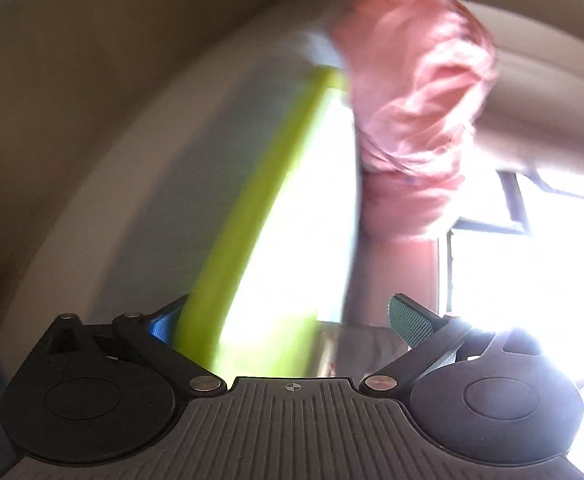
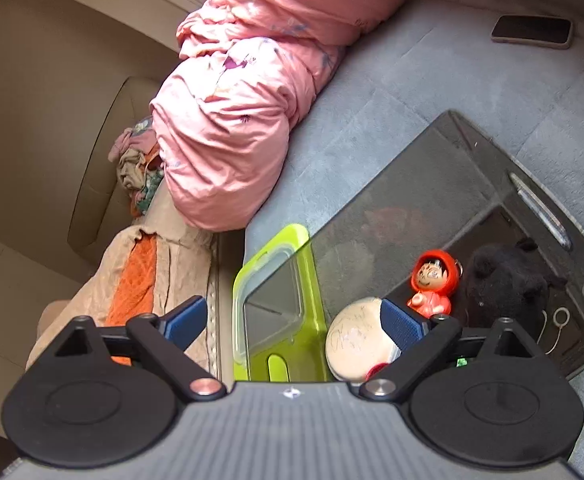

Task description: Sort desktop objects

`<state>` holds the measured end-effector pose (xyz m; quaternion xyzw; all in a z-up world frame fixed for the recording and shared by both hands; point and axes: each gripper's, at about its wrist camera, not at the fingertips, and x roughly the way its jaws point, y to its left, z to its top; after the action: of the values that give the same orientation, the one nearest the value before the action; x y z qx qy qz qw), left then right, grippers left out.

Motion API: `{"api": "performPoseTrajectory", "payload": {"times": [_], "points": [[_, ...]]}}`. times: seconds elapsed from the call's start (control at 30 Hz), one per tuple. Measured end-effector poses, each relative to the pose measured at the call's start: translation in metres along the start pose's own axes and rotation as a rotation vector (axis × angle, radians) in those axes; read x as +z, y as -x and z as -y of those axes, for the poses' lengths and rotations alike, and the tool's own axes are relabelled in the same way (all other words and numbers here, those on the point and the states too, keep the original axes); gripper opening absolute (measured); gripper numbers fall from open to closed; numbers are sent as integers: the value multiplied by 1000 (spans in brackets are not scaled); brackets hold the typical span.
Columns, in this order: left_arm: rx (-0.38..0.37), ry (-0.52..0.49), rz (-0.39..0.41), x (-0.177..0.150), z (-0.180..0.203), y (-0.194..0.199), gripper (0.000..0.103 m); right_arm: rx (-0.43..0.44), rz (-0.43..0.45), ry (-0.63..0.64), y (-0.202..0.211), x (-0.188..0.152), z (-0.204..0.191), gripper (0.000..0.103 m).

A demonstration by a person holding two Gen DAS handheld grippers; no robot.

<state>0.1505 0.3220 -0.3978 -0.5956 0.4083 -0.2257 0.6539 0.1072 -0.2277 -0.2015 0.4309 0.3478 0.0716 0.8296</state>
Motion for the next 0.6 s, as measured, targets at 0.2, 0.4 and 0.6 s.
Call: {"api": "performPoseTrajectory", "payload": {"times": [0.2,0.4,0.6], "points": [[-34,-80,89,-22,55,-5,103,24,28,66,7,-1,-10,94],[401,-209,157,-38,88,-42,103,77,-69,111,-8,-23,-24,96],[480,-89,124,-35,73,-46,55,171,-228,257,-27,-60,-63,97]]}}
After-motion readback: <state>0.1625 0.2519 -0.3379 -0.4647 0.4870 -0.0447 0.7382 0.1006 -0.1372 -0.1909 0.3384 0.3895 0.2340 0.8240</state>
